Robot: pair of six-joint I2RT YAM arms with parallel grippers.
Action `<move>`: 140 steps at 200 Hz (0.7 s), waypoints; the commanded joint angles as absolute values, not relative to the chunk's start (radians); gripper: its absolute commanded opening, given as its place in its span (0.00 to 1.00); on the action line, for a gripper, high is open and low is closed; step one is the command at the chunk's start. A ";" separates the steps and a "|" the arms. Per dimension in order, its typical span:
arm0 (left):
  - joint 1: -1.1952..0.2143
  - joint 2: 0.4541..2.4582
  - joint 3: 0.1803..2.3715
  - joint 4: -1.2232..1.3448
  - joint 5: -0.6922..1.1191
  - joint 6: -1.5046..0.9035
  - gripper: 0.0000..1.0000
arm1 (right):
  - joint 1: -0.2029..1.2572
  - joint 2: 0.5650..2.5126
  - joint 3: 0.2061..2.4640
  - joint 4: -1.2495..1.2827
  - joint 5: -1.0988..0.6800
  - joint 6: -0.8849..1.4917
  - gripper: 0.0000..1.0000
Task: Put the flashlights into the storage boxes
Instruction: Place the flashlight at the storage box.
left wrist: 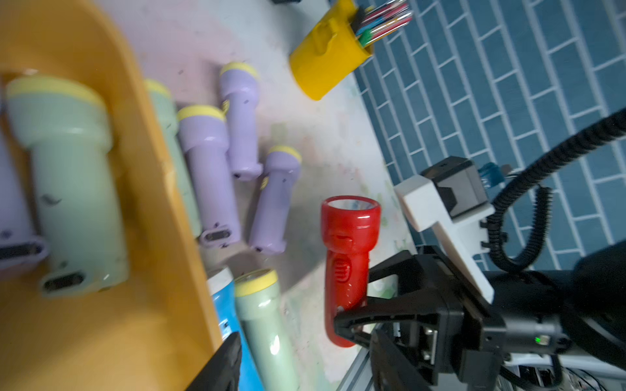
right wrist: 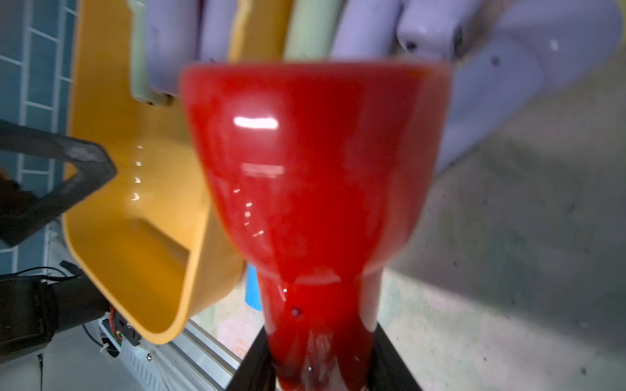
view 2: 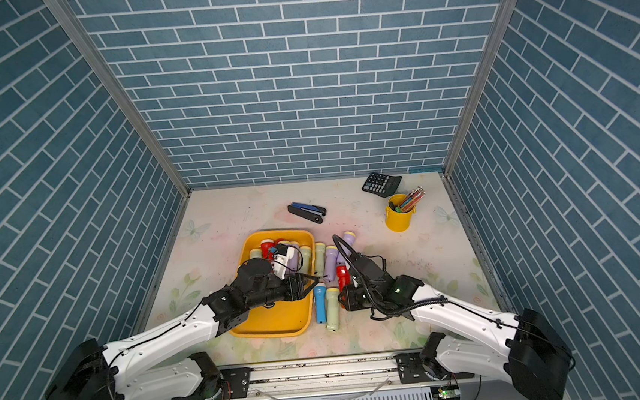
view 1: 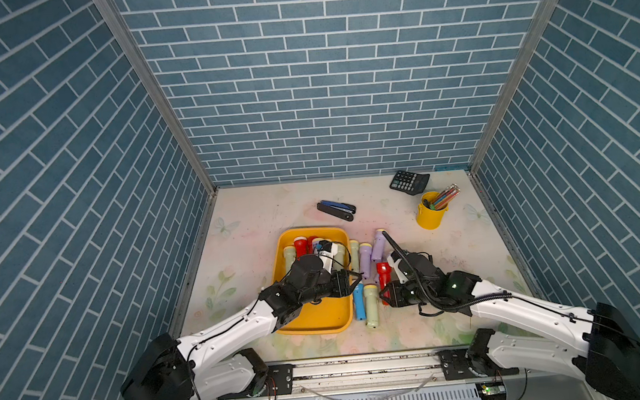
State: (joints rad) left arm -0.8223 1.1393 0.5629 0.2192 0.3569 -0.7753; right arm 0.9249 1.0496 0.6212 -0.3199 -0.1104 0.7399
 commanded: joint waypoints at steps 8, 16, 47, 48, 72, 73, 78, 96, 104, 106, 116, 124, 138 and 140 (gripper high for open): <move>-0.821 1.168 0.601 0.350 0.493 -0.691 0.62 | 0.928 1.010 0.600 -0.106 -0.121 0.604 0.23; -0.821 1.167 0.606 0.328 0.486 -0.684 0.63 | 0.928 1.010 0.592 -0.055 -0.143 0.595 0.24; -0.821 1.145 0.594 0.305 0.424 -0.666 0.63 | 0.928 1.033 0.579 0.063 -0.203 0.584 0.23; -0.821 1.144 0.593 0.305 0.421 -0.665 0.63 | 0.928 1.034 0.578 0.065 -0.204 0.584 0.23; -0.821 1.132 0.591 0.318 0.385 -0.655 0.63 | 0.928 1.060 0.584 0.095 -0.236 0.575 0.23; -0.821 1.132 0.591 0.319 0.384 -0.655 0.63 | 0.928 1.061 0.584 0.097 -0.237 0.575 0.23; -0.821 1.133 0.589 0.329 0.376 -0.654 0.63 | 0.928 1.067 0.586 0.101 -0.240 0.575 0.23; -0.821 1.140 0.589 0.345 0.344 -0.655 0.62 | 0.928 1.081 0.586 0.127 -0.256 0.575 0.23; -0.821 1.144 0.590 0.346 0.332 -0.653 0.62 | 0.928 1.086 0.587 0.137 -0.261 0.578 0.23; -0.821 1.146 0.591 0.348 0.330 -0.653 0.62 | 0.929 1.087 0.587 0.140 -0.262 0.577 0.23; -0.821 1.150 0.592 0.355 0.320 -0.655 0.60 | 0.928 1.092 0.588 0.151 -0.267 0.579 0.23; -0.821 1.154 0.594 0.359 0.318 -0.656 0.59 | 0.927 1.095 0.586 0.159 -0.268 0.581 0.23; -0.821 1.162 0.599 0.355 0.311 -0.654 0.57 | 0.928 1.101 0.583 0.174 -0.271 0.582 0.23; -0.821 1.163 0.600 0.356 0.311 -0.655 0.56 | 0.928 1.101 0.583 0.175 -0.272 0.584 0.23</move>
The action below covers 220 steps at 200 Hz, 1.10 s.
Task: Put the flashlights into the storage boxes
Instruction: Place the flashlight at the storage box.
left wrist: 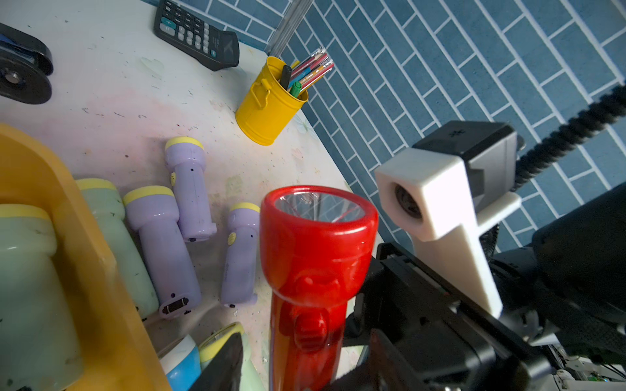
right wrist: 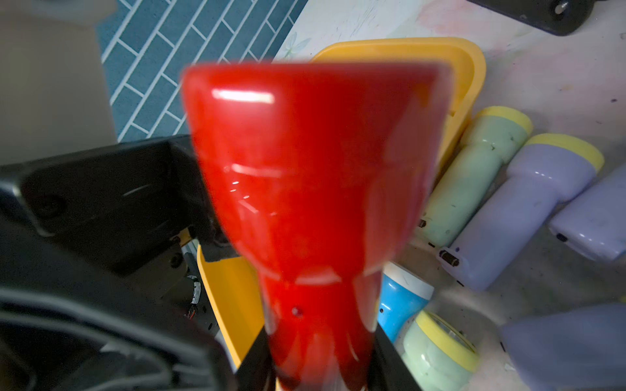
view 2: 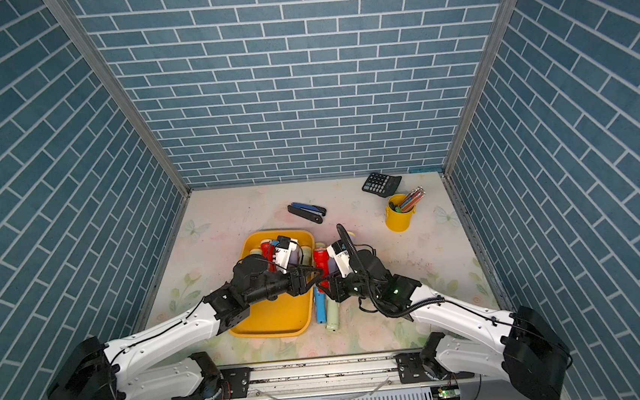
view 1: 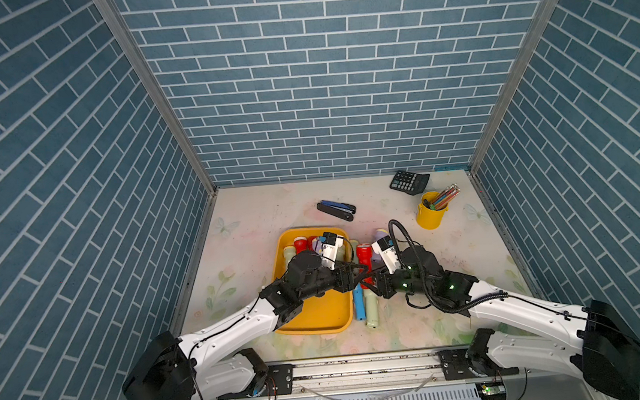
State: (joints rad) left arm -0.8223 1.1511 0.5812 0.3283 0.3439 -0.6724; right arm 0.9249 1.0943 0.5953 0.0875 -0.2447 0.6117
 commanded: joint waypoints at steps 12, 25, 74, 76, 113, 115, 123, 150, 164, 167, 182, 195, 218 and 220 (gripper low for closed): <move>-0.821 1.165 0.600 0.364 0.314 -0.655 0.54 | 0.928 1.106 0.580 0.185 -0.273 0.589 0.23; -0.821 1.171 0.604 0.369 0.320 -0.655 0.52 | 0.928 1.109 0.577 0.197 -0.275 0.595 0.23; -0.821 1.204 0.614 0.381 0.333 -0.658 0.53 | 0.927 1.117 0.566 0.258 -0.299 0.601 0.24; -0.821 1.205 0.615 0.382 0.334 -0.658 0.53 | 0.928 1.117 0.566 0.262 -0.302 0.601 0.24; -0.821 1.223 0.627 0.386 0.335 -0.648 0.45 | 0.928 1.118 0.548 0.315 -0.340 0.609 0.24; -0.822 1.224 0.627 0.386 0.332 -0.647 0.45 | 0.928 1.118 0.548 0.316 -0.341 0.609 0.24; -0.821 1.224 0.629 0.378 0.327 -0.641 0.44 | 0.928 1.118 0.546 0.322 -0.344 0.611 0.24; -0.821 1.214 0.648 0.319 0.318 -0.609 0.36 | 0.928 1.115 0.542 0.305 -0.349 0.610 0.26; -0.821 1.200 0.658 0.263 0.298 -0.599 0.32 | 0.928 1.106 0.547 0.272 -0.339 0.603 0.29; -0.821 1.197 0.660 0.250 0.295 -0.594 0.31 | 0.927 1.103 0.547 0.267 -0.336 0.602 0.29; -0.819 1.171 0.674 0.179 0.288 -0.563 0.31 | 0.924 1.082 0.543 0.239 -0.313 0.603 0.37; -0.816 1.141 0.690 0.084 0.269 -0.547 0.30 | 0.909 1.057 0.533 0.215 -0.298 0.619 0.48; -0.786 1.096 0.725 -0.106 0.257 -0.540 0.28 | 0.868 1.023 0.513 0.209 -0.332 0.648 0.57; -0.782 1.093 0.729 -0.122 0.260 -0.540 0.28 | 0.865 1.021 0.513 0.210 -0.334 0.650 0.57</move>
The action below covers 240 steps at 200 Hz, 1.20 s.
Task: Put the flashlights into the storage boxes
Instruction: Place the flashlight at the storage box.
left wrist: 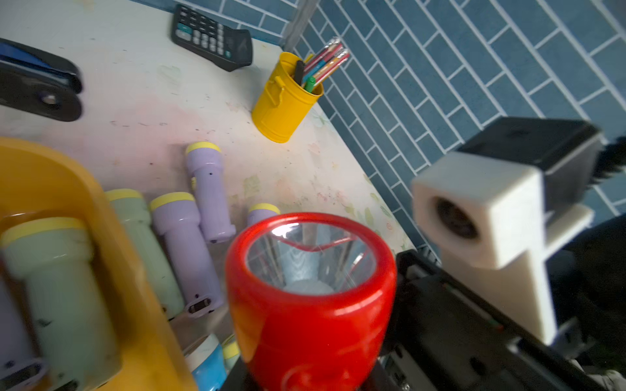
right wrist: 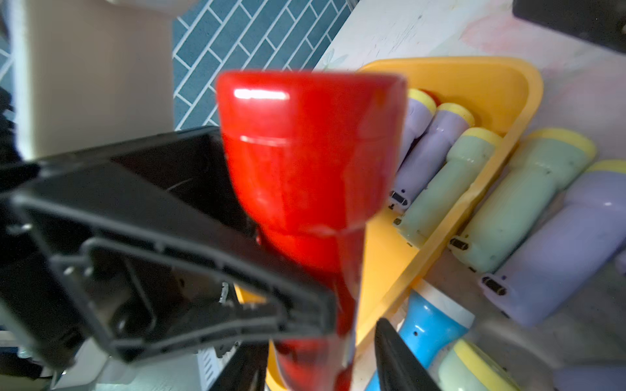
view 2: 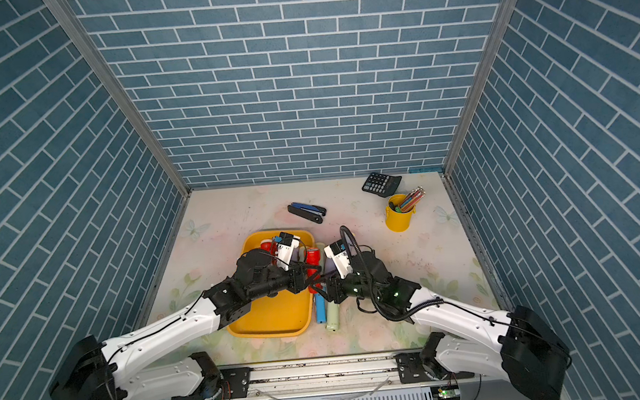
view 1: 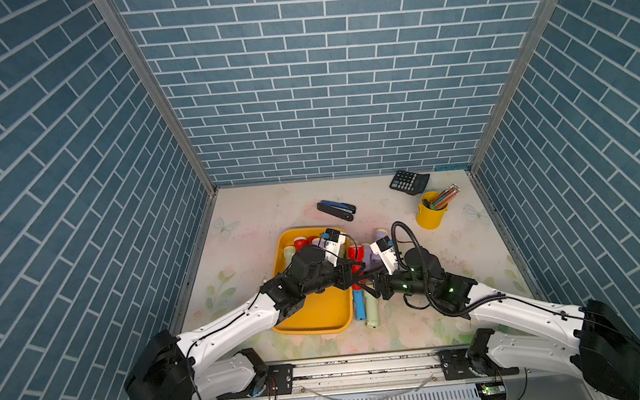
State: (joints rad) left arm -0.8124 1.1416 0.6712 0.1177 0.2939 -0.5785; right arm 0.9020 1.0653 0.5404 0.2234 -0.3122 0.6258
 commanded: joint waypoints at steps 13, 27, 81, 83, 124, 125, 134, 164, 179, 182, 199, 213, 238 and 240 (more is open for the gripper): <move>-0.754 1.082 0.747 -0.234 0.280 -0.539 0.28 | 0.840 1.009 0.508 0.210 -0.357 0.662 0.59; -0.737 1.079 0.757 -0.327 0.312 -0.523 0.28 | 0.811 1.002 0.505 0.203 -0.376 0.673 0.60; -0.731 1.119 0.780 -0.552 0.355 -0.528 0.27 | 0.711 0.989 0.509 0.147 -0.453 0.689 0.61; -0.731 1.120 0.780 -0.556 0.353 -0.529 0.27 | 0.710 0.989 0.508 0.147 -0.453 0.689 0.61; -0.707 1.140 0.750 -0.563 0.365 -0.540 0.28 | 0.701 0.991 0.506 0.135 -0.440 0.690 0.60; -0.706 1.140 0.749 -0.562 0.365 -0.541 0.28 | 0.701 0.991 0.505 0.133 -0.439 0.690 0.60; -0.704 1.151 0.746 -0.552 0.370 -0.543 0.28 | 0.699 0.991 0.508 0.124 -0.433 0.688 0.60; -0.704 1.193 0.746 -0.520 0.385 -0.545 0.29 | 0.695 0.985 0.512 0.105 -0.428 0.689 0.59; -0.704 1.211 0.742 -0.504 0.398 -0.547 0.29 | 0.695 0.982 0.511 0.100 -0.425 0.690 0.59; -0.704 1.216 0.741 -0.499 0.399 -0.549 0.29 | 0.695 0.983 0.510 0.100 -0.424 0.690 0.59; -0.704 1.236 0.731 -0.465 0.406 -0.554 0.30 | 0.694 0.980 0.506 0.099 -0.422 0.693 0.59; -0.705 1.255 0.716 -0.423 0.422 -0.575 0.30 | 0.695 0.982 0.505 0.098 -0.421 0.693 0.59; -0.706 1.290 0.701 -0.359 0.444 -0.603 0.30 | 0.695 0.985 0.506 0.096 -0.420 0.693 0.59; -0.706 1.292 0.701 -0.356 0.444 -0.604 0.30 | 0.695 0.985 0.507 0.095 -0.420 0.693 0.59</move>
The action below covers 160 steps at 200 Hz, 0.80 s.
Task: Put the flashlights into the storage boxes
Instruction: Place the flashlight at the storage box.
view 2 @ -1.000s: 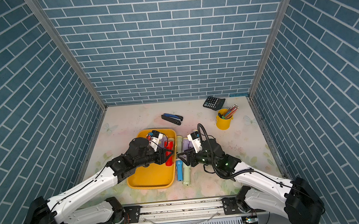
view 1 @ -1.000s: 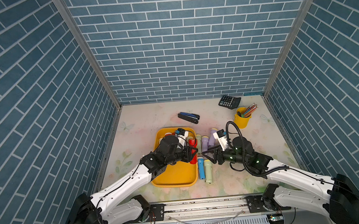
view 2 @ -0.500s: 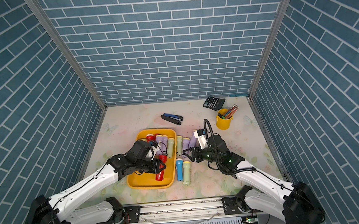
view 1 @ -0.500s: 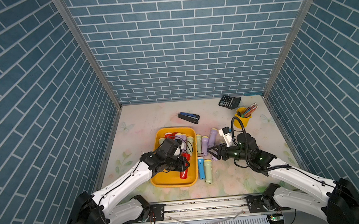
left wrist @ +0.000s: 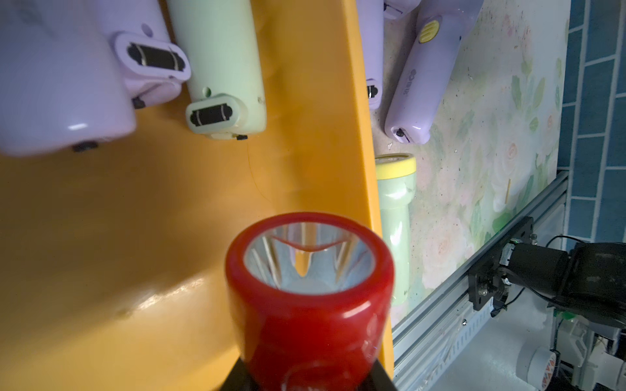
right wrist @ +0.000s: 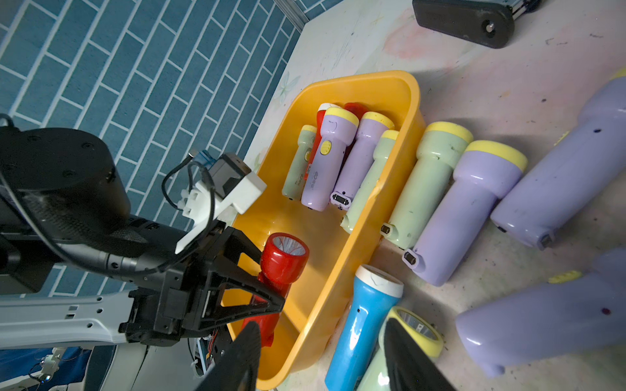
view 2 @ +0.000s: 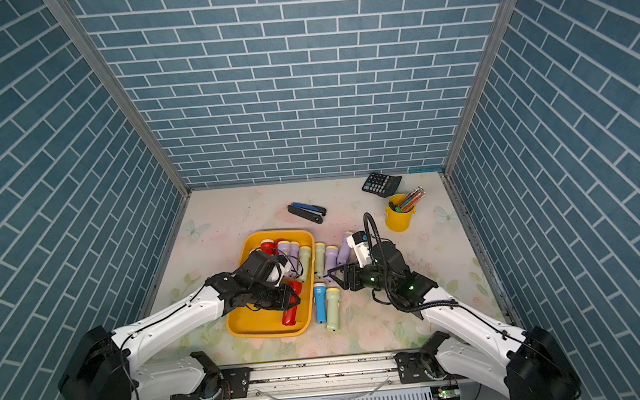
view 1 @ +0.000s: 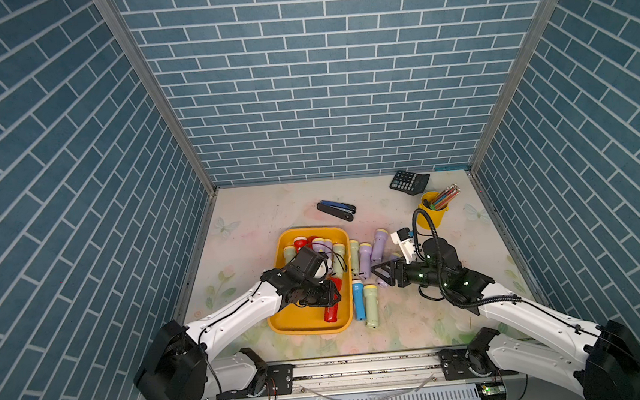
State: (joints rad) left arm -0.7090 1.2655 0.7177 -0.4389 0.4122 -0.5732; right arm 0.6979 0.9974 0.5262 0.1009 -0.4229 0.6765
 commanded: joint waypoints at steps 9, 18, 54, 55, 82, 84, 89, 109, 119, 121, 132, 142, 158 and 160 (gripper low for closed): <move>-0.706 1.303 0.678 -0.344 0.439 -0.606 0.31 | 0.695 0.986 0.506 0.096 -0.419 0.693 0.59; -0.705 1.313 0.676 -0.335 0.438 -0.606 0.32 | 0.694 0.988 0.506 0.096 -0.419 0.693 0.58; -0.706 1.358 0.681 -0.304 0.439 -0.618 0.34 | 0.695 0.994 0.500 0.096 -0.416 0.699 0.57; -0.706 1.359 0.680 -0.302 0.439 -0.619 0.34 | 0.694 0.994 0.500 0.095 -0.416 0.699 0.57; -0.705 1.381 0.666 -0.253 0.437 -0.643 0.35 | 0.695 0.994 0.497 0.096 -0.414 0.703 0.57; -0.705 1.384 0.665 -0.251 0.437 -0.645 0.35 | 0.694 0.994 0.497 0.096 -0.414 0.703 0.57; -0.705 1.391 0.663 -0.246 0.437 -0.648 0.35 | 0.695 0.994 0.496 0.096 -0.413 0.703 0.57; -0.706 1.411 0.660 -0.229 0.446 -0.660 0.35 | 0.694 0.997 0.499 0.091 -0.409 0.699 0.57; -0.706 1.414 0.656 -0.212 0.448 -0.670 0.36 | 0.694 1.000 0.498 0.092 -0.407 0.698 0.57; -0.706 1.414 0.655 -0.209 0.448 -0.672 0.37 | 0.693 1.001 0.499 0.092 -0.407 0.698 0.57; -0.705 1.414 0.651 -0.186 0.448 -0.687 0.38 | 0.693 1.007 0.499 0.093 -0.407 0.698 0.57; -0.705 1.417 0.646 -0.165 0.449 -0.700 0.38 | 0.692 1.012 0.501 0.093 -0.409 0.699 0.57; -0.705 1.426 0.646 -0.150 0.448 -0.710 0.39 | 0.694 1.018 0.504 0.091 -0.413 0.699 0.57; -0.705 1.428 0.646 -0.149 0.449 -0.710 0.39 | 0.695 1.019 0.505 0.092 -0.413 0.699 0.57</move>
